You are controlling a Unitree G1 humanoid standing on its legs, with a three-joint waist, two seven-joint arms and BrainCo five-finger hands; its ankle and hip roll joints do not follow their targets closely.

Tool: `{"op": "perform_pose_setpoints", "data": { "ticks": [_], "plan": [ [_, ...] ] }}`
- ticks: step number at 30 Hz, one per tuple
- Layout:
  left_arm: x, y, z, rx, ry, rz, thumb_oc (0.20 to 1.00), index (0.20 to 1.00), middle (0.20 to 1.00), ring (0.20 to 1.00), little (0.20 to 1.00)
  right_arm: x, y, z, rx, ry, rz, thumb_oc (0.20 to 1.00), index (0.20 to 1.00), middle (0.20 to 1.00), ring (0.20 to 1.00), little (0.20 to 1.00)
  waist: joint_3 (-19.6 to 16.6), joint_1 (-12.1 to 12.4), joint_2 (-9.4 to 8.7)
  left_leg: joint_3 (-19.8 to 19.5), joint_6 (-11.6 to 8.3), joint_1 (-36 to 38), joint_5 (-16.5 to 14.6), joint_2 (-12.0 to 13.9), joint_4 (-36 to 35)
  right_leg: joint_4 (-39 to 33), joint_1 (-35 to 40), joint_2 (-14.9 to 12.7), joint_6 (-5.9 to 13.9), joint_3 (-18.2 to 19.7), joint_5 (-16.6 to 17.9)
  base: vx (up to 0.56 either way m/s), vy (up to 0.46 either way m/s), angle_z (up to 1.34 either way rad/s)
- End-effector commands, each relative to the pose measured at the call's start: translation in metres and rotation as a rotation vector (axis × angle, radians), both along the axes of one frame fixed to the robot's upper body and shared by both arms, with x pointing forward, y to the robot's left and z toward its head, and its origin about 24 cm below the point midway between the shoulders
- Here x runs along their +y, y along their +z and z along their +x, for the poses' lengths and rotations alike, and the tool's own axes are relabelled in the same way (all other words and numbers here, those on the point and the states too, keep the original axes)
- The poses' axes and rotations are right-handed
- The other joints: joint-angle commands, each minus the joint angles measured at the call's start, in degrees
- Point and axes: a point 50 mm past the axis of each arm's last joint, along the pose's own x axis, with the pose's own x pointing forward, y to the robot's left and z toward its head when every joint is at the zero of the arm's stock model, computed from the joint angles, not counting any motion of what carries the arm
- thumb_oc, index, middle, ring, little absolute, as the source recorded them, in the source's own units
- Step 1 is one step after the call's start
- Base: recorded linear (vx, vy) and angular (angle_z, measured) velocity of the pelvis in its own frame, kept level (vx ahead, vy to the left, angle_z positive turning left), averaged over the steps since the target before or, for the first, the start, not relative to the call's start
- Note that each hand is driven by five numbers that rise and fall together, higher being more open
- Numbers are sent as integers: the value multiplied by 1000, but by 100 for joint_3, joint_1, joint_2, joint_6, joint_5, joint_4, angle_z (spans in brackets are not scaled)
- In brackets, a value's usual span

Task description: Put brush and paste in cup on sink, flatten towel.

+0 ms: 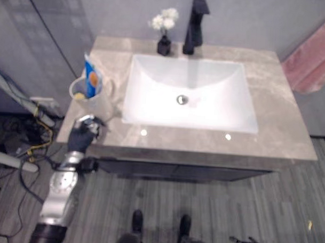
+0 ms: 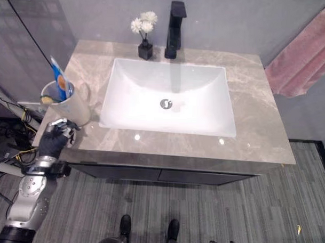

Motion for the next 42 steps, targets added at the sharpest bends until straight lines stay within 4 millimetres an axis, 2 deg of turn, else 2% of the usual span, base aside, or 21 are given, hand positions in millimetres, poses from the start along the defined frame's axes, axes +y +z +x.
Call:
{"op": "perform_pose_setpoints", "data": {
  "ticks": [1,18,26,29,34,38,42],
  "plan": [
    [6,35,9,-176,34,28,200,200,200,200,200,-8,6,13,-14,45,-49,1000,1000,1000,1000,1000,39,-63,-3,-331,103,-126,-293,63,70,-1,64,-70,68,-158,-66,0,0,0],
    [23,63,29,-246,149,41,200,200,200,200,200,-14,10,21,-19,79,-72,1000,1000,1000,1000,1000,136,-135,-6,-296,88,-197,-289,85,70,-1,-73,-32,76,-53,-48,18,0,-4],
    [25,49,9,-190,94,45,200,200,200,200,200,-15,8,13,4,69,-64,1000,1000,1000,1000,1000,101,-63,45,-330,76,-28,-329,109,70,-1,122,-15,38,-90,-121,0,0,0],
    [33,40,-3,-156,102,45,200,200,200,200,200,-17,9,12,4,67,-68,1000,1000,1000,1000,1000,68,-8,84,-338,67,20,-330,116,70,-1,183,-15,29,-115,-145,0,0,0],
    [46,39,-13,-144,151,54,200,200,200,200,200,-18,9,12,-2,72,-70,1000,1000,1000,1000,1000,64,48,112,-364,58,44,-316,125,70,-1,238,-10,14,-163,-167,-4,-7,0],
    [51,39,-14,-133,158,57,200,200,200,200,200,-16,8,10,3,71,-59,1000,1000,1000,1000,1000,58,37,137,-394,44,55,-306,118,70,-1,278,-10,10,-207,-176,-6,-11,2],
    [50,44,-8,-142,149,72,200,200,200,200,200,-14,6,5,23,85,-51,1000,1000,1000,1000,1000,49,11,165,-436,45,51,-305,105,70,-1,314,-25,11,-256,-181,-8,-8,14]
  ]
}}
